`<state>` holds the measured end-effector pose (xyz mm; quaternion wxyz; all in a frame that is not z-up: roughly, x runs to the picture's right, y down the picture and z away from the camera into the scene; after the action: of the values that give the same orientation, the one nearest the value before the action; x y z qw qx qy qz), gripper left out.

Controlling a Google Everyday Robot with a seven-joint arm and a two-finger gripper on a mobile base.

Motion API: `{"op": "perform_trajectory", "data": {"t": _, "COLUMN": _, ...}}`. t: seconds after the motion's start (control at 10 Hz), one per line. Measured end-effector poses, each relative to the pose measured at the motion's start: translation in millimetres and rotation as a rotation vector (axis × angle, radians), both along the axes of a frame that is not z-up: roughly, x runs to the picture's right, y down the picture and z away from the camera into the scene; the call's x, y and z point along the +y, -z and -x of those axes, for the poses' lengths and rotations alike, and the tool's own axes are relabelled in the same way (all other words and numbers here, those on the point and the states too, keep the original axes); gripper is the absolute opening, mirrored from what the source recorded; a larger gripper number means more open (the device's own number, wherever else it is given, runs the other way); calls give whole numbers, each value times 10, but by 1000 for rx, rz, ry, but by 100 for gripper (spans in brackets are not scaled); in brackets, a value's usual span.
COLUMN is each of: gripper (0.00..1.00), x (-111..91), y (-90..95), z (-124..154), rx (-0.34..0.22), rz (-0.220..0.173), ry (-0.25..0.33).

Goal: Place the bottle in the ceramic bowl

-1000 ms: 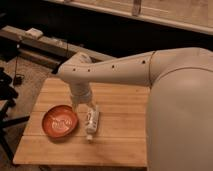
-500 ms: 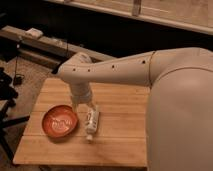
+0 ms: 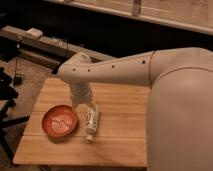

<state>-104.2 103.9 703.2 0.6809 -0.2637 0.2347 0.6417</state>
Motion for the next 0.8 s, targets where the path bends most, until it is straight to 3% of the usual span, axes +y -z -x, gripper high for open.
{"op": "perform_trajectory", "data": {"t": 0.4, "gripper": 65, "x": -11, "y": -21, "z": -15, "rx": 12, "rz": 0, "ry": 16}}
{"op": "perform_trajectory", "data": {"t": 0.6, "gripper": 65, "x": -18, "y": -166, "z": -22, "rx": -10, "rz": -11, "ry": 74}}
{"op": "perform_trajectory", "data": {"t": 0.8, "gripper": 65, "x": -29, "y": -361, "z": -110, "rx": -11, "rz": -27, "ry": 84}}
